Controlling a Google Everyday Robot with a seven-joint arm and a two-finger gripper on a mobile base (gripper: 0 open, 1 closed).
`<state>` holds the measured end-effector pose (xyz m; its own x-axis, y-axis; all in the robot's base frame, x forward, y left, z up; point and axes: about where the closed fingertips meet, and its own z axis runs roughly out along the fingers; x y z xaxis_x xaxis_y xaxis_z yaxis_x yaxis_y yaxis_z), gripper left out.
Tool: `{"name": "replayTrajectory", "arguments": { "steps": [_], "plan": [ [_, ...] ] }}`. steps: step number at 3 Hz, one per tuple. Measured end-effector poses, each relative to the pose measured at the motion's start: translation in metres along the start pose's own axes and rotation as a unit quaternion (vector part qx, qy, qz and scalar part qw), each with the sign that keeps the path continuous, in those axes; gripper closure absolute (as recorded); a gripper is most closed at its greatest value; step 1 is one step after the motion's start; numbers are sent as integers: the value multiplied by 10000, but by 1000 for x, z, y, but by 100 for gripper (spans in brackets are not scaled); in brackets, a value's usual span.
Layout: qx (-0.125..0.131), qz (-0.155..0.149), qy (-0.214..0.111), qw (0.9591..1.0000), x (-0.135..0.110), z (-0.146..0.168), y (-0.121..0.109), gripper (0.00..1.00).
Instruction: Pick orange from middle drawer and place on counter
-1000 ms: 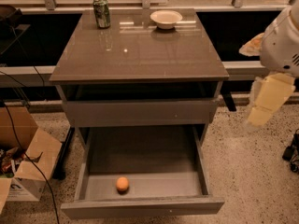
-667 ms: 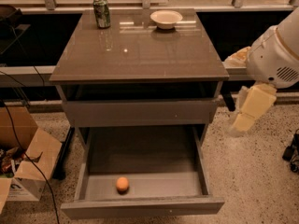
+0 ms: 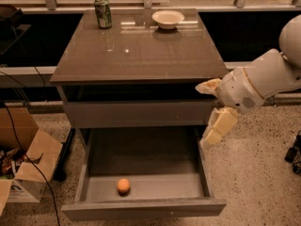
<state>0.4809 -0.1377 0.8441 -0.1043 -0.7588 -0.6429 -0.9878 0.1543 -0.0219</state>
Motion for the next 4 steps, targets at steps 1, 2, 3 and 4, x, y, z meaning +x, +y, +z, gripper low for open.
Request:
{"name": "replayTrajectory", "arguments": {
  "steps": [1,2,3,4],
  "plan": [
    [-184,84,-119,9997,9,19,-4,0],
    [-216,100,-109,9997,8,24,-4,0],
    [-295,97,-368,9988,7,65,-8,0],
    [-446,288,-832,9951,12,135,-13,0]
  ]
}}
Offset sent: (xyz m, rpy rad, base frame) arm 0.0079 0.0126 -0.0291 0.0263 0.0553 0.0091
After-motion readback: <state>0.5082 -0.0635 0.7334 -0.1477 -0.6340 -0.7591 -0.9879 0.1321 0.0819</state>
